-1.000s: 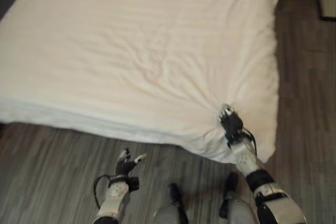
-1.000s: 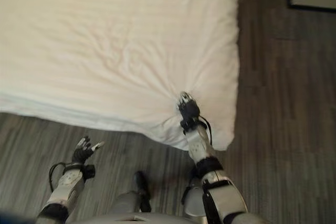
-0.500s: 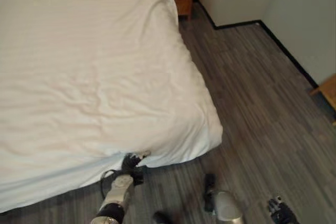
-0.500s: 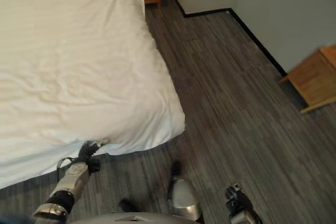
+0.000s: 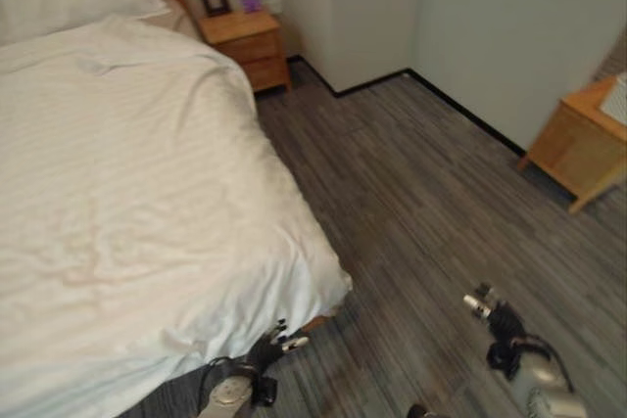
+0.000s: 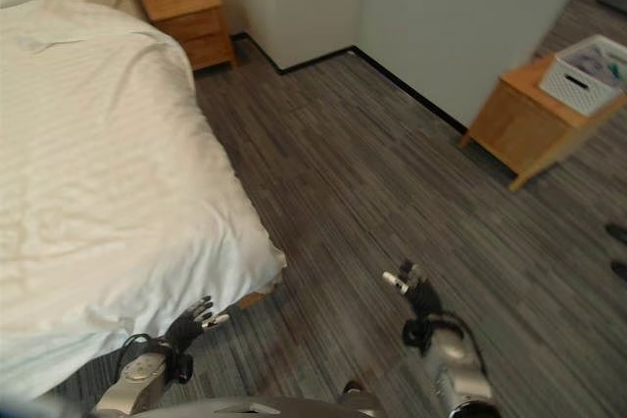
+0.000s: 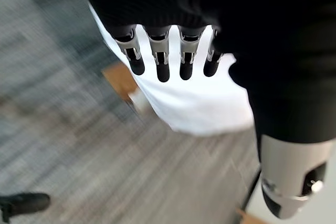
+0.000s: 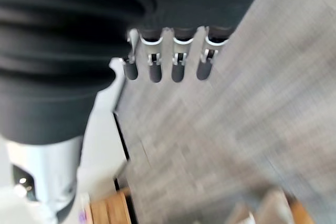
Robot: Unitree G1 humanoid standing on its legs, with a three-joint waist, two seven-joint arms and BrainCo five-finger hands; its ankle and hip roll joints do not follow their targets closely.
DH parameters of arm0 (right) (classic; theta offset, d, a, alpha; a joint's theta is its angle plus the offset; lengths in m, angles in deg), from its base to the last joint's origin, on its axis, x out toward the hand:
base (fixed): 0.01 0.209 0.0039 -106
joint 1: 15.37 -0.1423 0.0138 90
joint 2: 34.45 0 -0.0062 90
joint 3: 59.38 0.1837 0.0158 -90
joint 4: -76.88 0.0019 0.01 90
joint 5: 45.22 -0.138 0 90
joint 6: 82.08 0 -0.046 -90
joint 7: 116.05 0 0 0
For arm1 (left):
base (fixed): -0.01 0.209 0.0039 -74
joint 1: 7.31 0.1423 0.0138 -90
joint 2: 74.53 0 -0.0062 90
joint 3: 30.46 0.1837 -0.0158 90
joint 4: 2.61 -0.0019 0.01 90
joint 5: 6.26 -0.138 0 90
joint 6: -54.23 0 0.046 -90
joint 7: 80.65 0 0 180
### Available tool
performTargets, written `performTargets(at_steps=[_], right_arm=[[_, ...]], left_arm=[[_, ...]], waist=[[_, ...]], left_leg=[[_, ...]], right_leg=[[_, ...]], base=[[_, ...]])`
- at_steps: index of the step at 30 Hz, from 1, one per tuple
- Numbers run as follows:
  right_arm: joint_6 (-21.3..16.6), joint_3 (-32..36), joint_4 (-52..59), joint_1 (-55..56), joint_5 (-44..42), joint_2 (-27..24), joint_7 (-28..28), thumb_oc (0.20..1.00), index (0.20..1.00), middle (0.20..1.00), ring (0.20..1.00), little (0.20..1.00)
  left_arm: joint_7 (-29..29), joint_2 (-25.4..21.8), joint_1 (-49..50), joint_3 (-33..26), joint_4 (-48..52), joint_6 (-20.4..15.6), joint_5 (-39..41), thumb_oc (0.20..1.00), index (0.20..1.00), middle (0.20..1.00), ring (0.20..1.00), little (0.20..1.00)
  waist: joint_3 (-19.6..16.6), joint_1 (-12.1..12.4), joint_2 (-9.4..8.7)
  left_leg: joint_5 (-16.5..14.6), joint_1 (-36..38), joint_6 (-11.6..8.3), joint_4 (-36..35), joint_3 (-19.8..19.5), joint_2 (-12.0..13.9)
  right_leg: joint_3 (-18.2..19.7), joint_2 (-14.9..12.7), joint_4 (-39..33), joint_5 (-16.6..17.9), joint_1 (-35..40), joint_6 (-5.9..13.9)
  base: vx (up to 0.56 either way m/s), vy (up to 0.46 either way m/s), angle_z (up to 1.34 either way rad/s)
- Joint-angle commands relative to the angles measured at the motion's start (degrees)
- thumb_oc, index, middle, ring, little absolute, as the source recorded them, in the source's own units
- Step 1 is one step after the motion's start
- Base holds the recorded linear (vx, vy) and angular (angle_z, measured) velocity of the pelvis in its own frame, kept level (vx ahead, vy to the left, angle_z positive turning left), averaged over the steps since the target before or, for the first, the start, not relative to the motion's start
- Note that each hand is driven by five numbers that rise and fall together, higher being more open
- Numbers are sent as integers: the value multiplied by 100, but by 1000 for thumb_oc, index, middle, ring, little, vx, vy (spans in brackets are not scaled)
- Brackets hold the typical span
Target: Making the bed.
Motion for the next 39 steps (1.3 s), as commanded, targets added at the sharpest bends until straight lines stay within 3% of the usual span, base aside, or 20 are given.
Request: performTargets(at_steps=[1,4,8,11,13,16,17,19,20,21,22,23,24,26,28,31,32,33,35,39], right_arm=[[-121,143,361,-435,346,-135,83,1000,1000,1000,1000,1000],[-110,126,657,-343,555,-224,240,1000,1000,1000,1000,1000],[-102,181,879,-279,833,-344,299,1000,1000,1000,1000,1000],[-49,225,1030,-241,1413,-412,238,1000,1000,1000,1000,1000],[-124,223,1255,-262,1703,-437,208,1000,1000,1000,1000,1000],[-146,194,1270,-293,1736,-449,180,1000,1000,1000,1000,1000],[-129,132,1270,-357,1855,-456,186,1000,1000,1000,1000,1000],[-90,182,1343,-254,2035,-412,151,1000,1000,1000,1000,1000],[-102,218,1436,-133,2074,-316,156,1000,1000,1000,1000,1000],[-107,231,1520,-61,2092,-245,188,1000,1000,1000,1000,1000],[-21,-91,1346,-345,2210,-139,99,1000,1000,1000,1000,1000],[23,29,1381,-272,2049,-169,75,1000,1000,1000,1000,1000],[-33,122,1515,-155,2080,-104,-18,1000,1000,1000,1000,1000],[-93,312,1491,18,2169,-98,-156,1000,1000,1000,1000,1000],[-105,448,1518,139,2071,28,-216,1000,1000,1000,1000,1000],[-122,498,1606,301,1964,129,-273,1000,1000,1000,1000,1000],[-122,496,1607,301,1964,129,-273,1000,1000,1000,1000,1000],[-113,505,1599,414,1952,181,-305,1000,1000,1000,1000,1000],[-100,501,1609,522,1991,211,-314,1000,1000,1000,1000,1000],[-43,478,1761,604,2294,161,-342,1000,1000,1000,1000,1000]], left_arm=[[328,39,-580,372,523,-189,455,1000,1000,1000,1000,1000],[682,-23,-638,568,985,-127,1067,1000,1000,1000,1000,1000],[970,113,-941,753,1514,-11,2113,1000,1000,1000,1000,1000],[1428,298,-1101,1036,2212,257,3070,1000,1000,1000,1000,1000],[1281,348,-1089,942,2560,0,3082,1000,1000,1000,1000,1000],[1160,382,-1119,878,2545,-73,3156,1000,1000,1000,1000,1000],[924,381,-1185,637,2646,-236,3140,1000,1000,1000,1000,1000],[906,138,-997,484,2998,-277,2833,1000,1000,1000,1000,1000],[742,-38,-852,277,3092,-430,2469,1000,1000,1000,1000,1000],[567,-139,-832,153,2973,-504,2182,1000,1000,1000,1000,1000],[-123,338,-2104,1094,2864,-428,1385,1000,1000,1000,1000,1000],[120,-111,-1721,873,3133,-453,906,1000,1000,1000,1000,1000],[-121,-499,-967,526,3510,-516,703,1000,1000,1000,1000,1000],[-96,-596,-537,441,3782,-523,684,1000,1000,1000,1000,1000],[-148,-546,-598,402,3560,-453,553,1000,1000,1000,1000,1000],[-309,-401,-534,322,3356,-428,568,1000,1000,1000,1000,1000],[-309,-401,-533,320,3357,-428,567,1000,1000,1000,1000,1000],[-328,-324,-417,222,3294,-422,527,1000,1000,1000,1000,1000],[-320,-289,-311,140,3259,-442,492,1000,1000,1000,1000,1000],[-374,-224,-248,107,3158,-524,483,1000,1000,1000,1000,1000]], waist=[[514,48,131],[465,28,33],[466,-40,58],[547,20,88],[531,165,209],[515,223,220],[459,288,147],[364,401,84],[335,467,-6],[320,482,-35],[348,359,-84],[439,430,-74],[539,461,51],[634,404,75],[689,322,113],[689,165,115],[683,160,132],[627,83,35],[557,19,-9],[485,-167,-6]], left_leg=[[778,-623,-133,35,-1688,-487],[156,-785,142,866,-2158,-923],[84,-1159,239,1499,-2479,-1264],[2,-1679,382,886,-2398,-1720],[519,-1750,301,-462,-2385,-1883],[602,-1783,290,-647,-2408,-1865],[583,-1649,417,-881,-2618,-1962],[636,-1500,554,-1036,-2555,-2012],[558,-1362,690,-1095,-2510,-2108],[441,-1256,804,-1128,-2465,-2120],[336,-1089,887,-1199,-2410,-2180],[223,-878,998,-1227,-2412,-2247],[123,-745,1056,-1234,-2493,-2194],[-127,-459,1108,-1234,-2546,-2213],[-306,-259,1053,-1234,-2650,-2191],[-542,-17,884,-1234,-2899,-2194],[-532,-26,878,-1234,-2903,-2170],[-727,142,736,-1234,-2967,-2194],[-893,307,600,-1234,-3105,-2172],[-1207,818,461,-1234,-3440,-2100]], right_leg=[[483,-275,-168,-443,528,237],[912,-178,-168,-421,439,120],[1194,-79,-168,-472,501,40],[1410,-44,-168,-531,666,72],[1636,151,-168,-688,860,115],[1689,202,-168,-730,909,102],[1748,203,-164,-854,1184,117],[1745,191,322,-990,1183,146],[1643,168,1017,-877,1043,303],[1602,134,1870,-591,574,566],[1567,46,2580,-97,178,940],[1299,-205,3307,450,-79,1183],[1125,-302,4038,646,-539,1183],[776,-811,4321,584,-890,1183],[585,-1235,3992,279,-1146,989],[704,-897,2414,-147,-1310,729],[685,-867,2351,-108,-1286,717],[782,-705,900,76,-1220,713],[972,-648,-122,563,-1370,832],[1569,-616,-81,838,-1705,935]], base=[[-101,-300,-94],[3,-274,-126],[97,-122,-63],[231,-58,-57],[361,10,-54],[291,-9,-57],[440,-3,-112],[505,11,-70],[372,25,29],[329,43,16],[263,52,-17],[225,81,-23],[208,81,3],[294,70,33],[357,-51,28],[337,-159,36],[413,-230,64],[421,-231,67],[520,-261,47],[491,-211,90]])
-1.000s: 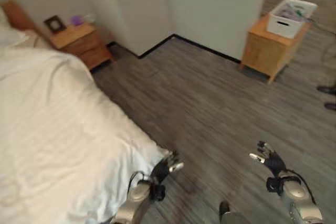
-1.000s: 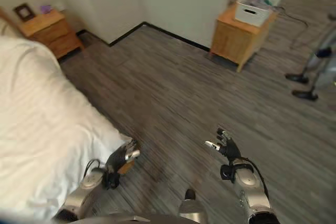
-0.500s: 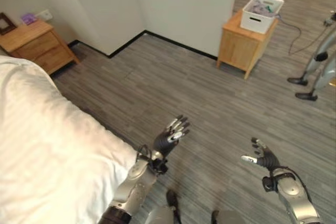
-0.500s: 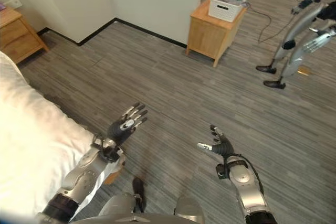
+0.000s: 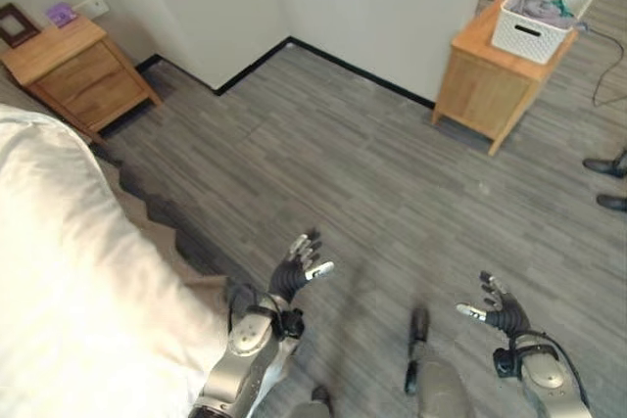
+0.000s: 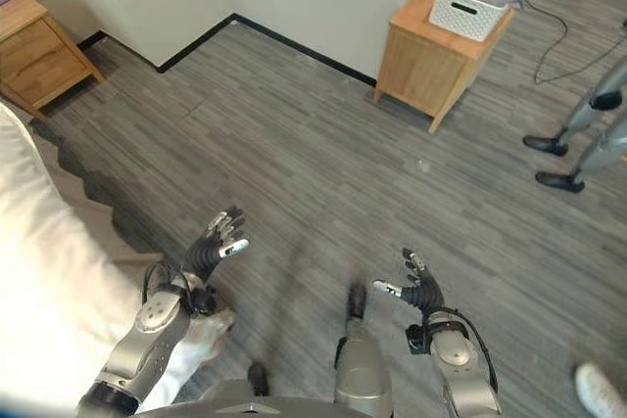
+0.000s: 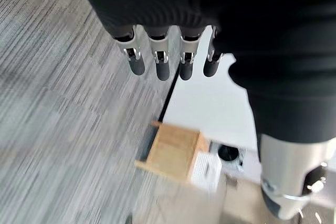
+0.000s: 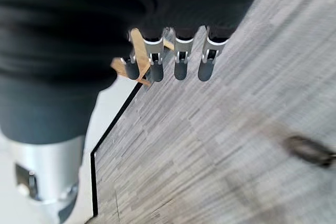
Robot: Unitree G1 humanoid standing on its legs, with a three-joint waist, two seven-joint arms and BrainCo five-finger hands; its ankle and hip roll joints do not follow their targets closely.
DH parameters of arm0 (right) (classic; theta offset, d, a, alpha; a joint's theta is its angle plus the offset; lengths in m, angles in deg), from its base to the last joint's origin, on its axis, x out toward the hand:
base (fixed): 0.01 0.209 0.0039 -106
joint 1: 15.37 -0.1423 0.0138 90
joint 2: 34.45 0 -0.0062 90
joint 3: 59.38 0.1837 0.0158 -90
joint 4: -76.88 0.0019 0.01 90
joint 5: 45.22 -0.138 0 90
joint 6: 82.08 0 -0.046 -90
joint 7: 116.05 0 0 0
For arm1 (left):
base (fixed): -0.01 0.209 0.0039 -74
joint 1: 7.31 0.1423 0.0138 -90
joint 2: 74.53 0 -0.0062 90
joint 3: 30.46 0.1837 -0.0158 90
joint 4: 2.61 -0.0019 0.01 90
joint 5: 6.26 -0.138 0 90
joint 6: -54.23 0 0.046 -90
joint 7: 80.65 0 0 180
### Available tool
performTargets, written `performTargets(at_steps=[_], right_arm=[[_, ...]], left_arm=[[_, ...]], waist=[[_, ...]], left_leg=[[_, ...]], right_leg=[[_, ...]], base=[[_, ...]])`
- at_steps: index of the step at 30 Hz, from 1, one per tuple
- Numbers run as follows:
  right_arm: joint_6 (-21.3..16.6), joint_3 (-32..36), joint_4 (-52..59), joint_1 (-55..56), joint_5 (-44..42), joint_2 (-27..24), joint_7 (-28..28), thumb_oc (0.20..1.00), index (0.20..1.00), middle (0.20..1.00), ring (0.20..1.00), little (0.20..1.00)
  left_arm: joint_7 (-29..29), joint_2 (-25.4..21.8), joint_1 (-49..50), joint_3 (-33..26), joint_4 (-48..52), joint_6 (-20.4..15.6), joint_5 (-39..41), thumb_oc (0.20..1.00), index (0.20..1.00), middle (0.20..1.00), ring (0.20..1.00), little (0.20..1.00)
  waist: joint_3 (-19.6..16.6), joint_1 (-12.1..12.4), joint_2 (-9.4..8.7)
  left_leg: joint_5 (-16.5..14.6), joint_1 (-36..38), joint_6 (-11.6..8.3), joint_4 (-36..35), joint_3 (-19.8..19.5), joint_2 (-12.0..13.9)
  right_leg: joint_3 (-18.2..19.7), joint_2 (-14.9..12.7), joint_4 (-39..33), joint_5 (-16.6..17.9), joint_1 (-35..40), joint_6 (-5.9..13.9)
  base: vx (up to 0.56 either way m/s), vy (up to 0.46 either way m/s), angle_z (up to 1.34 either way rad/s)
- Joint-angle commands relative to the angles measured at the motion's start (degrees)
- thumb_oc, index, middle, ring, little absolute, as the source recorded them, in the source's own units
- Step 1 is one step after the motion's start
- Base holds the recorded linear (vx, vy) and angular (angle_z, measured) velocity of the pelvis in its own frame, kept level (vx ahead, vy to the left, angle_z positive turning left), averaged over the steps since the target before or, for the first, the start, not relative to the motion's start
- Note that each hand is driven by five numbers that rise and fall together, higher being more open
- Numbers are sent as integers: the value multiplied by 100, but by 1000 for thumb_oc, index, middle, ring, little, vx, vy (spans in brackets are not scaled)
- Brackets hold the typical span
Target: Making the bed.
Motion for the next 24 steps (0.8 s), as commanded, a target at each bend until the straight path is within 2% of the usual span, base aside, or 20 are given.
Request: performTargets(at_steps=[1,3,4,5,6,7,8,9,10,11,12,14,15,16,18,19,21,22,23,24], right_arm=[[-275,37,549,30,264,-16,-98,1000,1000,1000,1000,1000],[-292,-34,651,12,347,-123,-59,1000,1000,1000,1000,1000],[-331,-151,651,-28,398,-234,-70,1000,1000,1000,1000,1000],[-302,-171,655,-64,350,-286,-83,1000,1000,1000,1000,1000],[-303,-174,653,-69,349,-283,-83,1000,1000,1000,1000,1000],[-270,-257,753,-202,238,-400,-120,1000,1000,1000,1000,1000],[-328,-277,863,-225,160,-417,-167,1000,1000,1000,1000,1000],[-289,-280,846,-268,142,-421,-171,1000,1000,1000,1000,1000],[-270,-293,908,-327,188,-439,-209,1000,1000,1000,1000,1000],[-232,-312,893,-356,233,-429,-218,1000,1000,1000,1000,1000],[-204,-320,936,-374,298,-442,-204,1000,1000,1000,1000,1000],[-160,-328,1055,-398,347,-416,-140,1000,1000,1000,1000,1000],[-158,-338,1057,-401,365,-391,-115,1000,1000,1000,1000,1000],[-167,-399,1054,-401,422,-365,-85,1000,1000,1000,1000,1000],[-152,-499,1031,-401,599,-351,-57,1000,1000,1000,1000,1000],[-153,-555,1012,-430,684,-366,-47,1000,1000,1000,1000,1000],[-135,-646,975,-539,815,-432,-61,1000,1000,1000,1000,1000],[-136,-655,961,-553,817,-426,-65,1000,1000,1000,1000,1000],[-120,-746,1010,-631,939,-403,22,1000,1000,1000,1000,1000],[-117,-753,1011,-622,943,-391,22,1000,1000,1000,1000,1000]], left_arm=[[-89,-217,39,-91,502,-372,-80,1000,1000,1000,1000,1000],[-169,-95,171,-166,479,-411,26,1000,1000,1000,1000,1000],[-294,33,248,-221,491,-408,110,1000,1000,1000,1000,1000],[-317,61,253,-222,504,-406,212,1000,1000,1000,1000,1000],[-317,58,252,-226,505,-405,213,1000,1000,1000,1000,1000],[-410,98,283,-323,585,-395,408,1000,1000,1000,1000,1000],[-449,96,306,-391,607,-401,476,1000,1000,1000,1000,1000],[-463,87,288,-421,599,-397,488,1000,1000,1000,1000,1000],[-518,116,304,-508,564,-370,487,1000,1000,1000,1000,1000],[-525,166,320,-544,513,-360,510,1000,1000,1000,1000,1000],[-515,204,350,-557,463,-353,519,1000,1000,1000,1000,1000],[-506,291,432,-632,403,-343,532,1000,1000,1000,1000,1000],[-509,328,478,-666,384,-346,504,1000,1000,1000,1000,1000],[-527,388,538,-713,374,-347,454,1000,1000,1000,1000,1000],[-547,504,637,-741,308,-335,429,1000,1000,1000,1000,1000],[-564,539,645,-751,289,-339,432,1000,1000,1000,1000,1000],[-684,595,668,-834,296,-388,390,1000,1000,1000,1000,1000],[-694,594,668,-836,298,-388,382,1000,1000,1000,1000,1000],[-799,542,839,-1068,459,-443,362,1000,1000,1000,1000,1000],[-798,530,855,-1070,466,-439,362,1000,1000,1000,1000,1000]], waist=[[-275,-82,-199],[-290,-113,-113],[-278,-78,-43],[-218,-29,-46],[-239,-46,-67],[-79,105,-123],[16,161,-139],[33,174,-173],[60,181,-134],[75,229,-99],[93,242,-97],[34,290,-81],[-18,298,-52],[-66,307,-25],[-143,385,86],[-162,412,91],[-201,530,56],[-209,512,29],[-420,609,7],[-424,605,-32]], left_leg=[[-45,614,-40,-64,163,-679],[23,587,-128,734,-40,-533],[366,242,-266,1633,-51,-410],[600,-115,-308,2314,-101,-348],[617,-156,-304,2321,-121,-369],[1158,-821,-394,3529,-67,-294],[1351,-1025,-455,3954,277,-110],[1412,-1116,-442,3988,504,40],[1503,-1164,-481,3856,1004,454],[1433,-1226,-605,3781,1119,586],[1477,-1359,-547,3466,1456,682],[1344,-1582,-487,2539,1745,423],[1170,-1594,-537,2100,1756,318],[1335,-1560,-496,1404,1886,158],[1879,-1582,-536,239,1973,93],[1958,-1647,-543,-31,1963,104],[1978,-2112,-635,-64,1967,399],[1958,-2110,-659,-64,1945,373],[2217,-1936,-643,-64,1995,531],[2201,-1912,-667,-64,1991,502]], right_leg=[[298,-266,-56,112,-29,304],[283,-183,66,53,118,139],[117,-150,106,-40,305,-27],[78,-131,52,-127,500,-134],[67,-156,48,-116,476,-134],[-118,-154,-9,-374,916,-378],[-263,-109,-126,-517,1215,-526],[-317,-100,-156,-605,1325,-571],[-476,-75,-196,-765,1535,-612],[-489,-52,-223,-923,1708,-598],[-655,-115,-237,-928,1789,-605],[-828,-172,-237,-1022,1950,-475],[-807,-161,-237,-1154,2039,-385],[-852,-158,-237,-1198,2114,-314],[-919,-86,-237,-1312,2338,-237],[-927,-87,-237,-1347,2436,-213],[-986,-178,-237,-1426,2710,-139],[-1001,-197,-237,-1458,2724,-130],[-890,-207,-237,-1600,3067,-29],[-899,-235,-237,-1629,3094,-21]], base=[[467,-264,66],[440,-310,69],[282,-311,53],[183,-243,45],[205,-362,42],[231,-432,47],[331,-518,76],[313,-363,69],[359,-230,84],[303,-173,53],[293,-100,48],[323,-21,51],[393,82,60],[430,113,47],[414,126,17],[389,104,-4],[370,91,0],[725,143,2],[569,92,2],[794,134,-1]])
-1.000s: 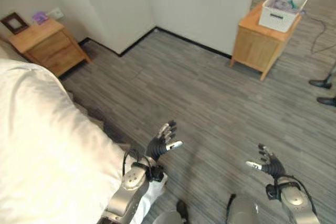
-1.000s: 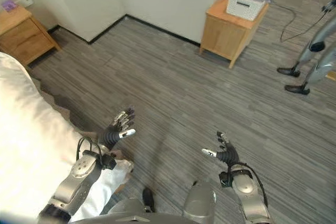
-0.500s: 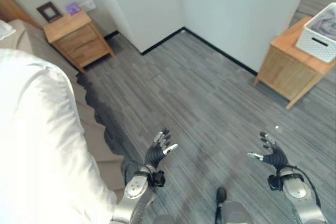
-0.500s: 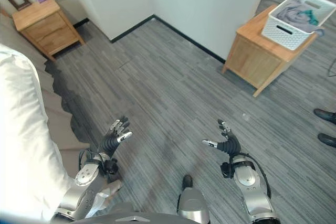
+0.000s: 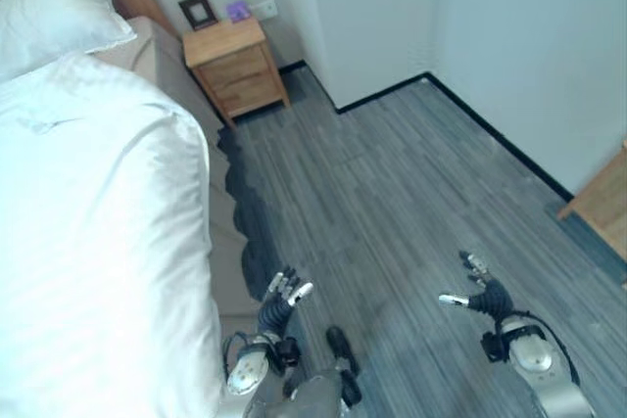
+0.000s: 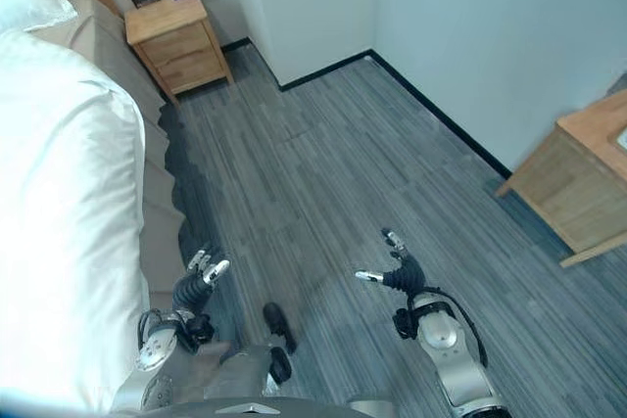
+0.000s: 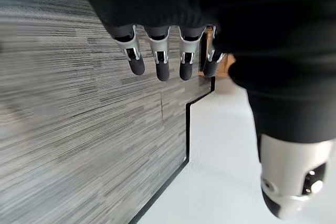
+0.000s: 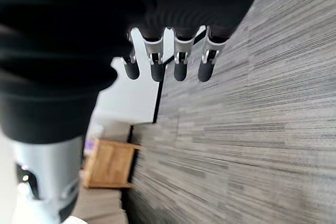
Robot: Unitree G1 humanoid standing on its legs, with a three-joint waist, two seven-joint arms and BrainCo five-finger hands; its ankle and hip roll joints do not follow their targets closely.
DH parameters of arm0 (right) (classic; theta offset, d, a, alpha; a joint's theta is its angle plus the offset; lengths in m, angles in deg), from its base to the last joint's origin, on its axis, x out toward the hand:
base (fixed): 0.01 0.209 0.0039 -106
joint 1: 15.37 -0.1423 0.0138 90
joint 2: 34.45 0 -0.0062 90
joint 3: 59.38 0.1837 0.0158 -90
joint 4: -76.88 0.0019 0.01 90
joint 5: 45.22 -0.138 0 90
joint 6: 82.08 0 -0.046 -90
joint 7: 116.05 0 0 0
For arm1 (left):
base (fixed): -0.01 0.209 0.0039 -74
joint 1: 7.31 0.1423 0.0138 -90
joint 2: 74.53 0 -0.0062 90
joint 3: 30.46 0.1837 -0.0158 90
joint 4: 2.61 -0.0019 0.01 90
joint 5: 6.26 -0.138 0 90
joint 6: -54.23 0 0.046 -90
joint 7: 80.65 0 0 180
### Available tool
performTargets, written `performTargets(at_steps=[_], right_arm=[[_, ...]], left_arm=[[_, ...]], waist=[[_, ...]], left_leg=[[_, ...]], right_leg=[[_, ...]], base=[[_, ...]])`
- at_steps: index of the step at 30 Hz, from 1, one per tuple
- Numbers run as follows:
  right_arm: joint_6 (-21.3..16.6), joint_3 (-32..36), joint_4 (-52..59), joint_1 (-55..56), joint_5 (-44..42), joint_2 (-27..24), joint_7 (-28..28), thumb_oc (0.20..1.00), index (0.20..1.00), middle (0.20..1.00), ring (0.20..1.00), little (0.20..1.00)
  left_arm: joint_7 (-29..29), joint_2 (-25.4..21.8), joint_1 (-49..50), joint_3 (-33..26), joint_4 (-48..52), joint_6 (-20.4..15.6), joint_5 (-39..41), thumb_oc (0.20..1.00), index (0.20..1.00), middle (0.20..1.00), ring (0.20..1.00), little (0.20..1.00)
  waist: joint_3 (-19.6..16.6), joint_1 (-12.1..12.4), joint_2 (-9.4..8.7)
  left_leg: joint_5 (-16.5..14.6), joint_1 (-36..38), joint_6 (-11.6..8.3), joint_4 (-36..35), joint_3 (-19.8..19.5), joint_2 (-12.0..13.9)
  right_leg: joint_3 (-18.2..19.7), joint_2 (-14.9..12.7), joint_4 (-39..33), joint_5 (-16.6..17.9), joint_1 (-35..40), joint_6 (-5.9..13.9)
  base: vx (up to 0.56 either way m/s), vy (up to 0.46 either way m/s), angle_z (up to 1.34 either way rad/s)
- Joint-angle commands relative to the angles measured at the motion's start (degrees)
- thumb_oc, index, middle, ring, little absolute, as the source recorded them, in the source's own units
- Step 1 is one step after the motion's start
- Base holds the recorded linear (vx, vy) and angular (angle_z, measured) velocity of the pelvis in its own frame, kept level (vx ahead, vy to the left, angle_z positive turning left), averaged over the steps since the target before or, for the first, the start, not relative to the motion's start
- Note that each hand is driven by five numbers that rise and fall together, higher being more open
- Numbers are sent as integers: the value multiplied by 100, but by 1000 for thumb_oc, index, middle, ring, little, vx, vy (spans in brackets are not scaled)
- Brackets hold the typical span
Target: Making the bed.
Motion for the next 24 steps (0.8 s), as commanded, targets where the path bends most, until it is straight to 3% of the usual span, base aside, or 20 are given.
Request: performTargets(at_steps=[1,3,5,7,8,10,12,13,14,15,16,17,19,21,24], right_arm=[[-275,137,285,-472,327,-214,-8,1000,1000,1000,1000,1000],[-289,91,273,-492,434,-107,-64,1000,1000,1000,1000,1000],[-287,16,215,-507,476,14,-87,1000,1000,1000,1000,1000],[-254,-23,198,-542,597,82,-128,1000,1000,1000,1000,1000],[-254,-21,214,-578,624,83,-164,1000,1000,1000,1000,1000],[-265,51,238,-558,582,112,-256,1000,1000,1000,1000,1000],[-269,174,272,-455,532,116,-313,1000,1000,1000,1000,1000],[-273,249,300,-387,487,118,-335,1000,1000,1000,1000,1000],[-278,311,265,-297,422,142,-376,1000,1000,1000,1000,1000],[-276,314,261,-292,421,140,-376,1000,1000,1000,1000,1000],[-281,394,215,-165,403,169,-445,1000,1000,1000,1000,1000],[-286,424,184,-98,409,187,-482,1000,1000,1000,1000,1000],[-264,453,111,15,424,236,-492,1000,1000,1000,1000,1000],[-227,510,-13,103,471,276,-564,1000,1000,1000,1000,1000],[-197,609,-44,215,481,296,-617,1000,1000,1000,1000,1000]], left_arm=[[-249,-86,-56,-353,783,-310,-152,1000,1000,1000,1000,1000],[-337,-160,-85,-385,809,-302,-247,1000,1000,1000,1000,1000],[-404,-333,-178,-388,787,-248,-403,1000,1000,1000,1000,1000],[-584,-493,-314,-407,788,-221,-749,1000,1000,1000,1000,1000],[-631,-563,-375,-414,806,-241,-787,1000,1000,1000,1000,1000],[-750,-675,-438,-495,850,-284,-884,1000,1000,1000,1000,1000],[-834,-711,-523,-517,826,-273,-1015,1000,1000,1000,1000,1000],[-867,-702,-549,-523,804,-230,-1115,1000,1000,1000,1000,1000],[-900,-676,-550,-534,755,-195,-1214,1000,1000,1000,1000,1000],[-898,-674,-547,-528,753,-193,-1214,1000,1000,1000,1000,1000],[-857,-670,-570,-547,634,-168,-1474,1000,1000,1000,1000,1000],[-835,-658,-572,-512,540,-152,-1562,1000,1000,1000,1000,1000],[-783,-679,-627,-426,376,-133,-1761,1000,1000,1000,1000,1000],[-761,-689,-642,-337,252,-129,-1961,1000,1000,1000,1000,1000],[-746,-660,-648,-240,169,-119,-2073,1000,1000,1000,1000,1000]], waist=[[-195,251,178],[-301,385,-20],[-275,499,-267],[-177,409,-368],[-81,326,-345],[19,226,-292],[85,129,-280],[132,59,-223],[122,-13,-240],[108,-19,-244],[92,-117,-322],[86,-187,-350],[55,-274,-373],[6,-377,-396],[23,-468,-428]], left_leg=[[847,579,-1195,-850,-247,822],[680,722,-1009,-850,-236,678],[294,1001,-683,-850,-143,392],[-107,1371,-399,-850,-105,125],[-207,1502,-337,-850,-121,103],[-394,1665,-311,-850,-160,129],[-492,1737,-353,-850,-274,95],[-430,1737,-353,-850,-268,180],[-512,1777,-414,-850,-348,163],[-624,1834,-456,-850,-434,136],[-629,1886,-545,-850,-466,127],[-683,1958,-598,-850,-501,137],[-789,2062,-680,-850,-540,155],[-898,2160,-706,-850,-618,97],[-1004,2386,-718,-850,-653,45]], right_leg=[[768,7,33,51,-133,482],[804,-176,613,46,-194,556],[969,-532,2097,418,-743,810],[1146,-869,3238,1453,-1329,1065],[1315,-889,3725,1646,-1767,1067],[1322,-939,3915,1556,-2315,1008],[1255,-784,3440,1153,-2597,877],[1122,-585,2977,981,-2667,677],[1109,-445,2128,894,-2692,606],[1155,-461,2141,801,-2637,673],[1158,-331,619,1169,-2619,668],[1324,-339,32,1368,-2793,760],[1557,-432,31,1507,-3280,919],[1689,-469,31,1668,-3384,954],[1478,-475,32,1845,-3152,942]], base=[[406,47,2],[504,98,6],[382,197,17],[335,257,15],[350,221,15],[328,131,26],[290,19,29],[269,-66,53],[238,-41,75],[358,-107,89],[357,-107,73],[366,-134,69],[293,-73,59],[344,-103,56],[263,-113,51]])
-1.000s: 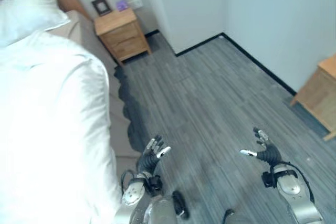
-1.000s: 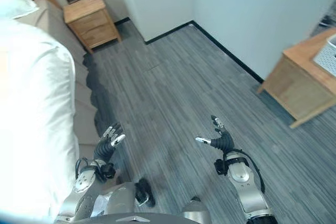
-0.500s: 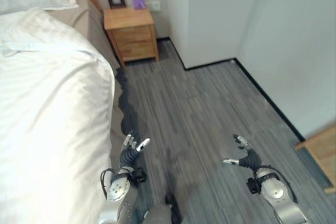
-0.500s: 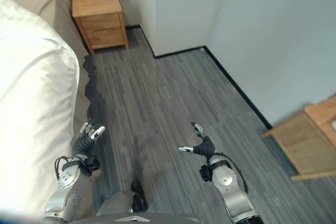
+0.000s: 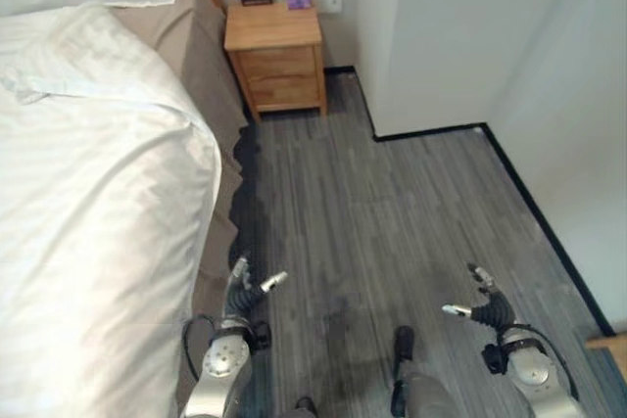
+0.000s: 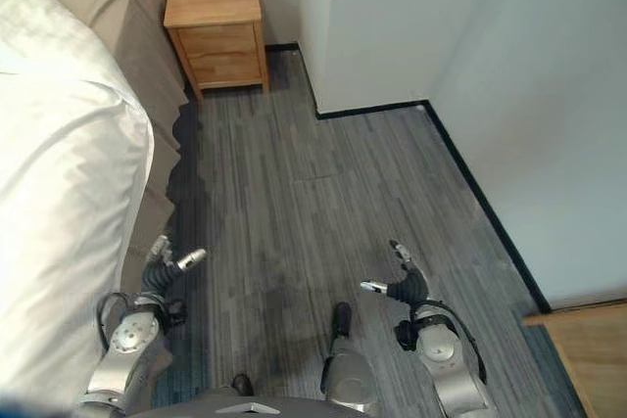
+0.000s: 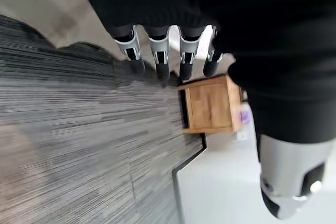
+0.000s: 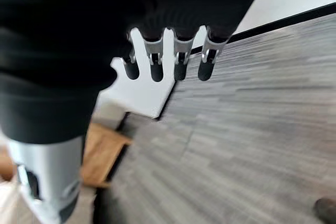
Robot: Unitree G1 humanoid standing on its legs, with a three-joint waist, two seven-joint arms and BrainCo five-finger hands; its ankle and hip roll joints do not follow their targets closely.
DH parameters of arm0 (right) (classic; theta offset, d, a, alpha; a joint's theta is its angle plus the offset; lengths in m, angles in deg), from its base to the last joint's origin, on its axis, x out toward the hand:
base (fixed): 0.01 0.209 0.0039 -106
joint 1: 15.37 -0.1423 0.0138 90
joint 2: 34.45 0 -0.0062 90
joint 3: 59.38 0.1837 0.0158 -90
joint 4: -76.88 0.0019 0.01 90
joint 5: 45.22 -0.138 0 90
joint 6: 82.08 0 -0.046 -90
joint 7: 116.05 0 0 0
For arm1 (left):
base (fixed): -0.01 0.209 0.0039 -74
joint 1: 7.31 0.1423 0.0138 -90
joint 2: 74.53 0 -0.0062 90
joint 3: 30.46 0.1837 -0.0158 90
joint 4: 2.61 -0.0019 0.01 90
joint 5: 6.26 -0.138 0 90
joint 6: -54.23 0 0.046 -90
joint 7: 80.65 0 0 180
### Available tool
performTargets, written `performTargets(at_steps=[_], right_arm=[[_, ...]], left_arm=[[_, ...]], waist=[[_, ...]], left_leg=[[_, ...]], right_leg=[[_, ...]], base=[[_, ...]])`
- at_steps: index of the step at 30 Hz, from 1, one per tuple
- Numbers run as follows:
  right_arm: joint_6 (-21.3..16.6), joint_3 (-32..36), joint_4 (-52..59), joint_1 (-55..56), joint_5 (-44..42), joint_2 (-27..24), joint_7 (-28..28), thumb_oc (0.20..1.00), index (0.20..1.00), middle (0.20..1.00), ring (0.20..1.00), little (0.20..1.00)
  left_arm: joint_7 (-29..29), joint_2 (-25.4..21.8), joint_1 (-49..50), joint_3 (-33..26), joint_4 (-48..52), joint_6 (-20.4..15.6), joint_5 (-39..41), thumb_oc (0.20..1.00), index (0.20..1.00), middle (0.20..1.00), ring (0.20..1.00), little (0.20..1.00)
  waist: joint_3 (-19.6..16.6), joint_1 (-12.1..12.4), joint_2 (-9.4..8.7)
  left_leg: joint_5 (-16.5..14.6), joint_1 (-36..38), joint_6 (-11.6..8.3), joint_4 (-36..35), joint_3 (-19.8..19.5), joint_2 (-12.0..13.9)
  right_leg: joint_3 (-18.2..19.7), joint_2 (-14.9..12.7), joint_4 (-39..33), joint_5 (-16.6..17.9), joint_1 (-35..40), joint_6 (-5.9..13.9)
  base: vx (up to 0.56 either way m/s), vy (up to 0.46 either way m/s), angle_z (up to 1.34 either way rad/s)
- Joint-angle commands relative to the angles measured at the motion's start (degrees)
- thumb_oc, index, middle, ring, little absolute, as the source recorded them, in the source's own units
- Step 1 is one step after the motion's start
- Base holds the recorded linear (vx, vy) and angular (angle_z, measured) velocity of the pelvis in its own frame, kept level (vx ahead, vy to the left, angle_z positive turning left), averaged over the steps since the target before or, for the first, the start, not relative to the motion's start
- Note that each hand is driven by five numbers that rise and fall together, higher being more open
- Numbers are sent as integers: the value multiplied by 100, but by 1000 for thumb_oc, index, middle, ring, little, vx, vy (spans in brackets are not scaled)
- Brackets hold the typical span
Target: Making the bed.
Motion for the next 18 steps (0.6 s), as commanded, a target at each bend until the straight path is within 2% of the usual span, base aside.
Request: performTargets(at_steps=[1,4,5,6,7,8,9,11,12,13,14,15,16,17,18], right_arm=[[-179,184,467,126,17,86,-240,1000,1000,1000,1000,1000],[-184,251,470,219,-33,15,-213,1000,1000,1000,1000,1000],[-185,212,464,202,-36,-13,-182,1000,1000,1000,1000,1000],[-191,173,412,140,-51,-54,-181,1000,1000,1000,1000,1000],[-198,138,402,97,-86,-100,-201,1000,1000,1000,1000,1000],[-198,137,402,97,-86,-100,-201,1000,1000,1000,1000,1000],[-230,111,459,-28,-145,-240,-216,1000,1000,1000,1000,1000],[-259,99,541,-92,-236,-344,-217,1000,1000,1000,1000,1000],[-260,101,564,-107,-288,-417,-219,1000,1000,1000,1000,1000],[-267,93,623,-116,-308,-489,-216,1000,1000,1000,1000,1000],[-240,119,715,-92,-357,-508,-198,1000,1000,1000,1000,1000],[-212,123,746,-106,-324,-534,-191,1000,1000,1000,1000,1000],[-198,108,756,-130,-312,-521,-171,1000,1000,1000,1000,1000],[-199,118,774,-143,-309,-519,-163,1000,1000,1000,1000,1000],[-235,108,768,-167,-267,-526,-174,1000,1000,1000,1000,1000]], left_arm=[[0,-184,-199,-27,351,-203,-448,1000,1000,1000,1000,1000],[64,-108,-113,29,387,-201,-431,1000,1000,1000,1000,1000],[47,-82,-106,7,358,-185,-431,1000,1000,1000,1000,1000],[37,-62,-89,-5,362,-195,-372,1000,1000,1000,1000,1000],[-3,-22,-74,4,352,-190,-312,1000,1000,1000,1000,1000],[-3,-22,-74,4,352,-190,-312,1000,1000,1000,1000,1000],[-60,5,-119,-3,364,-251,-141,1000,1000,1000,1000,1000],[-83,94,-78,-31,432,-281,129,1000,1000,1000,1000,1000],[-44,62,-113,-2,456,-284,195,1000,1000,1000,1000,1000],[6,41,-136,66,490,-291,220,1000,1000,1000,1000,1000],[1,74,-63,87,544,-277,208,1000,1000,1000,1000,1000],[-11,114,-43,116,567,-269,223,1000,1000,1000,1000,1000],[-1,158,-16,122,586,-259,239,1000,1000,1000,1000,1000],[2,178,10,118,620,-250,218,1000,1000,1000,1000,1000],[16,219,84,88,620,-244,99,1000,1000,1000,1000,1000]], waist=[[-58,-121,-327],[-149,-199,-199],[-169,-192,-120],[-181,-208,-65],[-143,-211,-6],[-143,-212,-6],[-4,-165,50],[133,-103,32],[231,-26,-29],[327,64,-101],[387,156,-154],[397,203,-118],[396,216,-88],[356,246,-71],[286,293,76]], left_leg=[[324,187,-185,-148,207,-102],[236,388,-215,-148,138,-21],[241,488,-229,-148,89,19],[301,590,-259,-148,114,36],[344,497,-298,248,61,136],[342,495,-298,251,60,137],[762,20,-449,1456,-216,388],[1584,-408,-529,2854,-576,625],[1760,-723,-548,3491,-718,659],[1745,-1046,-552,3953,-791,584],[1480,-1382,-486,3933,-549,578],[1339,-1532,-433,3491,-452,477],[1213,-1636,-405,3264,-401,415],[1216,-1681,-361,2798,-278,318],[1429,-1582,-327,1011,-32,152]], right_leg=[[-48,-743,14,-203,19,867],[-281,-656,32,-257,295,784],[-364,-562,80,-380,366,735],[-326,-463,29,-430,401,682],[-244,-330,3,-578,511,561],[-245,-330,3,-578,511,560],[-276,-229,-14,-742,750,374],[-233,-101,-27,-1018,1016,77],[-185,-104,-27,-1103,1127,-27],[-159,-152,-27,-1139,1204,-96],[-80,-155,-27,-1281,1363,-105],[-50,-153,-27,-1322,1429,-51],[15,-137,-27,-1361,1499,-26],[64,-128,-27,-1376,1492,13],[91,-40,-27,-1542,1625,155]], base=[[191,-113,42],[330,-238,35],[282,-237,8],[238,-273,-7],[154,-198,-20],[170,-348,-34],[177,-359,-35],[249,-454,-14],[226,-419,-44],[307,-405,-89],[333,-283,-88],[363,-160,-44],[277,-28,-25],[452,72,-44],[501,113,-51]])
